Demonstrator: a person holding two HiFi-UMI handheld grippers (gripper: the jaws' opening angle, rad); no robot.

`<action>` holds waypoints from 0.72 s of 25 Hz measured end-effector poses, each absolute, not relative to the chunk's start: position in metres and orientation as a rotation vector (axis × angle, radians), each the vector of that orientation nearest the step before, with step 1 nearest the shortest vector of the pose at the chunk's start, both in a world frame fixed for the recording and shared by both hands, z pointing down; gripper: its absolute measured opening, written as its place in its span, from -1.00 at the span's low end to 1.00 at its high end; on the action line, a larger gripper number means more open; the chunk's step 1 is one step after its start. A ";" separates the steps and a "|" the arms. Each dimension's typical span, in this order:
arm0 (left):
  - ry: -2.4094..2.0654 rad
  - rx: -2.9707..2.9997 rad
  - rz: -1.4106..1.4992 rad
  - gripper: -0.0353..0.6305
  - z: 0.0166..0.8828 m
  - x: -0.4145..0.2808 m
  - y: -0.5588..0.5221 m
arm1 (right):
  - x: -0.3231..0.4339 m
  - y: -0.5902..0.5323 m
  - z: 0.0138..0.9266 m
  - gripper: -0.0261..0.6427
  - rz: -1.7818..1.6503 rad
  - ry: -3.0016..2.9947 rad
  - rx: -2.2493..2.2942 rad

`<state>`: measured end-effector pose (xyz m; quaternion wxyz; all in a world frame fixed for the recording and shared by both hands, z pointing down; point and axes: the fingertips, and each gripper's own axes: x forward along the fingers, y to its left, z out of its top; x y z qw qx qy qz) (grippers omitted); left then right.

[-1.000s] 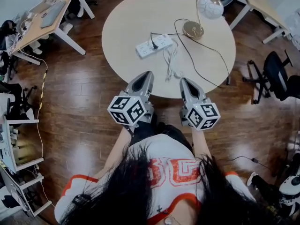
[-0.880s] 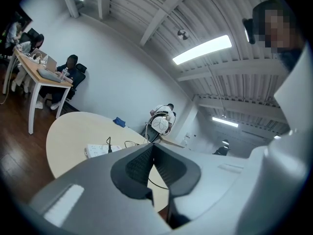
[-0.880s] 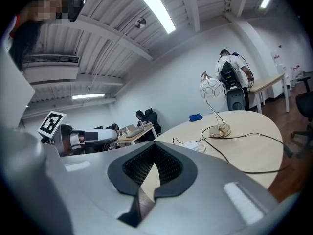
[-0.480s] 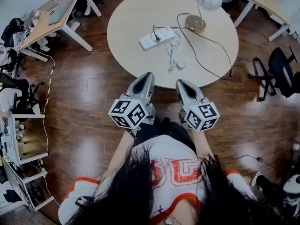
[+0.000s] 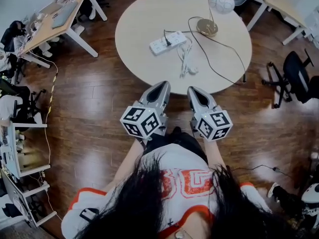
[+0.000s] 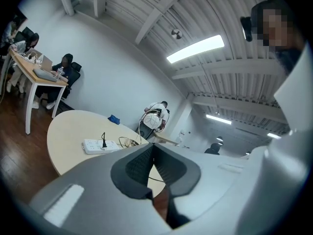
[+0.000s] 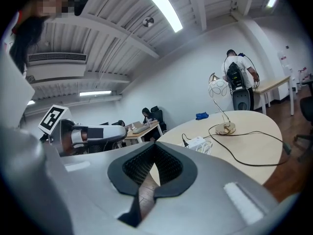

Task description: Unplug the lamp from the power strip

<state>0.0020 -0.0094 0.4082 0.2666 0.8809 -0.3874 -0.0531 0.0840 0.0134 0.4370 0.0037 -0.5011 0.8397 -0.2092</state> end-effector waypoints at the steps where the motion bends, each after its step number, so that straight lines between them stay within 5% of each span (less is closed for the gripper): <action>1: -1.042 2.382 -0.140 -0.89 0.408 0.001 -0.009 | 0.080 0.013 0.437 -0.92 -0.657 2.640 -1.564; 18: -1.109 2.355 -0.165 -0.89 0.408 -0.043 -0.016 | 0.034 -0.002 0.433 -0.92 -0.620 2.744 -1.515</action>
